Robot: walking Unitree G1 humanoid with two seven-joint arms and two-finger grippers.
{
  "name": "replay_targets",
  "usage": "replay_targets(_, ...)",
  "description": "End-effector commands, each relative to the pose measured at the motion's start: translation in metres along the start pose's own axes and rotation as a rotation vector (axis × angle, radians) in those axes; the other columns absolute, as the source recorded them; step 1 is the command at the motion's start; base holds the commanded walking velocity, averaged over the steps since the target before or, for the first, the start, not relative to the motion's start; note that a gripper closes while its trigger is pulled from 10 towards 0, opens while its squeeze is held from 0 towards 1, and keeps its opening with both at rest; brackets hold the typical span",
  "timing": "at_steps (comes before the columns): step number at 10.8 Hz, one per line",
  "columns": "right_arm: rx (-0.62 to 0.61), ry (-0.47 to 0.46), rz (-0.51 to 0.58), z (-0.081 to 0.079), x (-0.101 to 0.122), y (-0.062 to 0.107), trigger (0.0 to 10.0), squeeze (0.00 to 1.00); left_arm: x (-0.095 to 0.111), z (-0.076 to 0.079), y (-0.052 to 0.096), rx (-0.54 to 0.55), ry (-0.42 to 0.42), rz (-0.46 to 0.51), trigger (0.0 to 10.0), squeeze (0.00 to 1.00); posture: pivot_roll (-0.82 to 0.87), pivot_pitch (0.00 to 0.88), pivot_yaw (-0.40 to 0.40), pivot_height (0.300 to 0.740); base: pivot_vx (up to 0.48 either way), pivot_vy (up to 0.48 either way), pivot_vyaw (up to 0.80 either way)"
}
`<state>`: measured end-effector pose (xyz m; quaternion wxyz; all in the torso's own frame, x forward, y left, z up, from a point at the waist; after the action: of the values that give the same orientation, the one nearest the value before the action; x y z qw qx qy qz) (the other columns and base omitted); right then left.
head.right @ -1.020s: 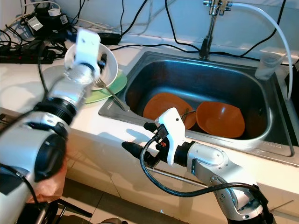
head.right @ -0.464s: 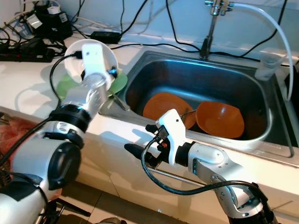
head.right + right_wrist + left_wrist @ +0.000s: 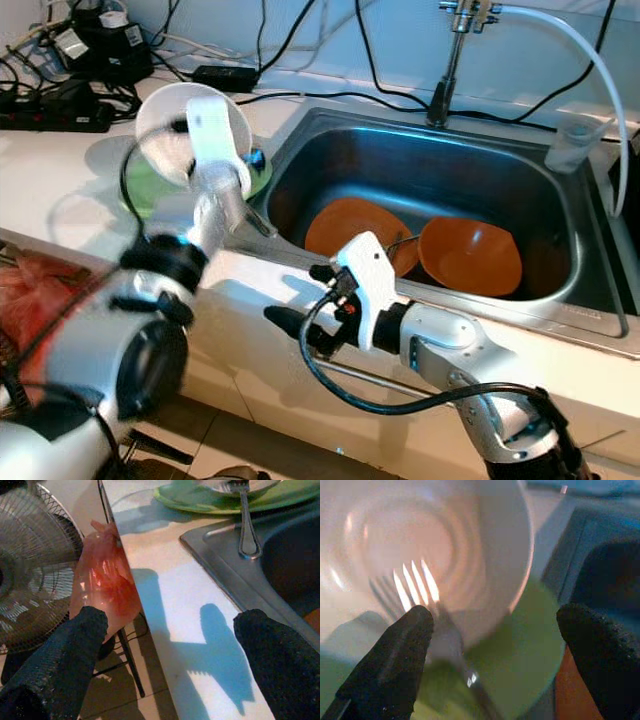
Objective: Kitchen organization
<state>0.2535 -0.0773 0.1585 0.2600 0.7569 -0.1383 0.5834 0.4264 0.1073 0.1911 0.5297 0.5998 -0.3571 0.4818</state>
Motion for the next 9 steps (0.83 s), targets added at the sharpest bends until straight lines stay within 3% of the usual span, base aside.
replay_targets(1,0.013,0.016,0.009,-0.0014,0.0035,-0.0021,10.0,0.00,-0.0045,-0.0033,0.0004,0.031,0.019,-0.028,10.0,1.00,0.00,0.000,0.035,0.740,0.000,0.000,0.00)
replay_targets(5,0.011,0.020,0.009,0.0006,0.0031,-0.0023,10.0,0.00,-0.0120,-0.0073,0.0014,0.063,0.056,-0.072,10.0,1.00,-0.01,0.000,0.031,0.740,0.000,0.000,0.00)
replay_targets(9,0.060,0.049,-0.020,-0.0011,0.0024,0.0023,10.0,0.00,-0.0062,-0.0060,0.0034,0.091,0.127,-0.116,10.0,1.00,-0.01,0.000,0.034,0.740,0.000,0.000,0.00)
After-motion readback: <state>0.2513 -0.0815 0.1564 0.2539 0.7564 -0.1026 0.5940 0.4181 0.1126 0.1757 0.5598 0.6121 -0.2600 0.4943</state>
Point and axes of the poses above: a point about 5 cm out from each wrist's last joint towards the gripper, its own y axis pointing back from the gripper into the wrist, its own x axis along the axis of the wrist's last joint, z = x × y, the point moved 2 cm from there along -y, pointing out of the wrist towards the gripper, and after that the axes turned 2 degrees about -y, right-handed, at the moved point
